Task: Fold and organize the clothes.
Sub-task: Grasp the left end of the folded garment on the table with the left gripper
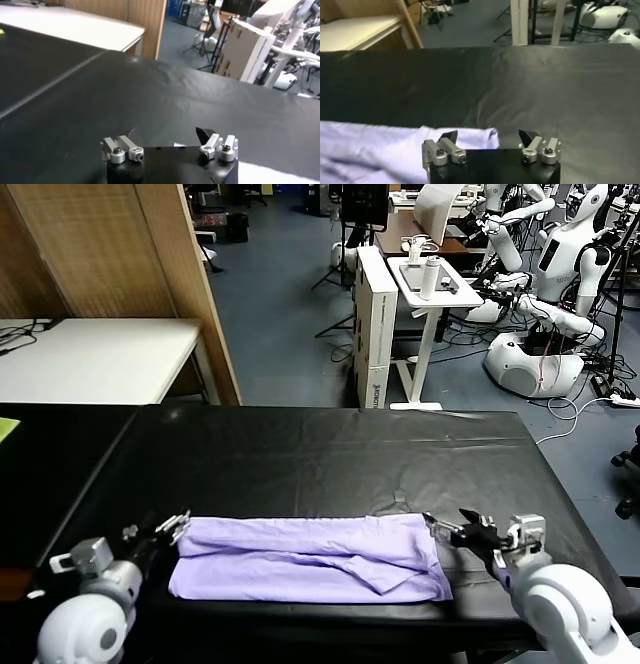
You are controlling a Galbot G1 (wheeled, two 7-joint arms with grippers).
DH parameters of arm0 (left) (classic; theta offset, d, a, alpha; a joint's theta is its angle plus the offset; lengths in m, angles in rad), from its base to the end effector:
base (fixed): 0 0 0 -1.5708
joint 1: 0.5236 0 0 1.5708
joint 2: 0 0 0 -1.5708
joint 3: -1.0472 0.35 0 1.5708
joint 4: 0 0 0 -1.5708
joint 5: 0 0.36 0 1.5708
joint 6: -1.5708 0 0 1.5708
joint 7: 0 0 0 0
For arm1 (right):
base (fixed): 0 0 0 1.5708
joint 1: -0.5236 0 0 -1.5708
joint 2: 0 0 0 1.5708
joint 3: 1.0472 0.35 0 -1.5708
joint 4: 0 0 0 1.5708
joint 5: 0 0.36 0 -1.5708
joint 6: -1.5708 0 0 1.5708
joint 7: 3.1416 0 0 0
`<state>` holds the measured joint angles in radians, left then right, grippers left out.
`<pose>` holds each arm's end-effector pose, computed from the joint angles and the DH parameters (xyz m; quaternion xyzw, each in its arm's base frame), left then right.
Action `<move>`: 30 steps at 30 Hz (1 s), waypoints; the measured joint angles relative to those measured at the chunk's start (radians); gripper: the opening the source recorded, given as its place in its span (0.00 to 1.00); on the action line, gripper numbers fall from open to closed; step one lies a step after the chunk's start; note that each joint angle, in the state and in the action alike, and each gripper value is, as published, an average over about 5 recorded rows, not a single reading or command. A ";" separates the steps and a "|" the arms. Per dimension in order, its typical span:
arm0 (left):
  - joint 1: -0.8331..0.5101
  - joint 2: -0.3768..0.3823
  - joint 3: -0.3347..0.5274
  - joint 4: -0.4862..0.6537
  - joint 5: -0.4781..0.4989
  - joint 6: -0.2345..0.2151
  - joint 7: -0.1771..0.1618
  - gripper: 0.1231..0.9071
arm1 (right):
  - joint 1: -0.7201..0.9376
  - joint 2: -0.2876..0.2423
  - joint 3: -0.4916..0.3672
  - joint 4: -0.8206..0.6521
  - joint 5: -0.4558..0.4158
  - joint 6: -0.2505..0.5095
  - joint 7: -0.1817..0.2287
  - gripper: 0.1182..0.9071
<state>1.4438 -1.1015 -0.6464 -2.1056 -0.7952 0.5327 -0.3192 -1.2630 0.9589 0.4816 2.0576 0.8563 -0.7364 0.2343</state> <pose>0.2328 0.1091 -0.2399 0.0371 -0.9690 0.0982 0.2238 0.2771 -0.0934 -0.2208 0.0921 -0.9484 -0.0388 0.3009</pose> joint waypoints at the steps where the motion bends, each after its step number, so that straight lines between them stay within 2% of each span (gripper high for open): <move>1: -0.013 -0.002 0.011 0.009 0.001 0.004 0.000 1.00 | 0.007 0.003 -0.010 -0.008 -0.002 0.000 0.000 1.00; 6: -0.042 -0.005 0.049 0.038 0.002 0.014 0.002 1.00 | 0.029 0.017 -0.045 -0.038 -0.012 0.000 -0.004 0.99; 13: -0.034 -0.002 0.068 0.049 0.002 0.019 0.004 1.00 | 0.036 0.035 -0.078 -0.063 -0.026 0.000 -0.006 0.86; 16: -0.029 -0.002 0.070 0.053 0.002 0.023 0.005 0.96 | 0.035 0.040 -0.083 -0.065 -0.029 0.000 -0.006 0.83; 25: -0.013 -0.002 0.072 0.074 0.003 0.039 0.005 0.58 | 0.031 0.046 -0.085 -0.066 -0.035 0.000 -0.008 0.76; 28: -0.012 -0.003 0.073 0.075 0.003 0.040 0.005 0.38 | 0.032 0.049 -0.086 -0.068 -0.040 0.000 -0.011 0.69; 30: -0.014 -0.004 0.073 0.076 0.003 0.040 0.005 0.22 | 0.033 0.053 -0.086 -0.071 -0.048 0.000 -0.010 0.59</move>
<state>1.4297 -1.1051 -0.5732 -2.0298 -0.7920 0.5732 -0.3143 -1.2296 1.0117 0.3955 1.9864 0.8085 -0.7363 0.2246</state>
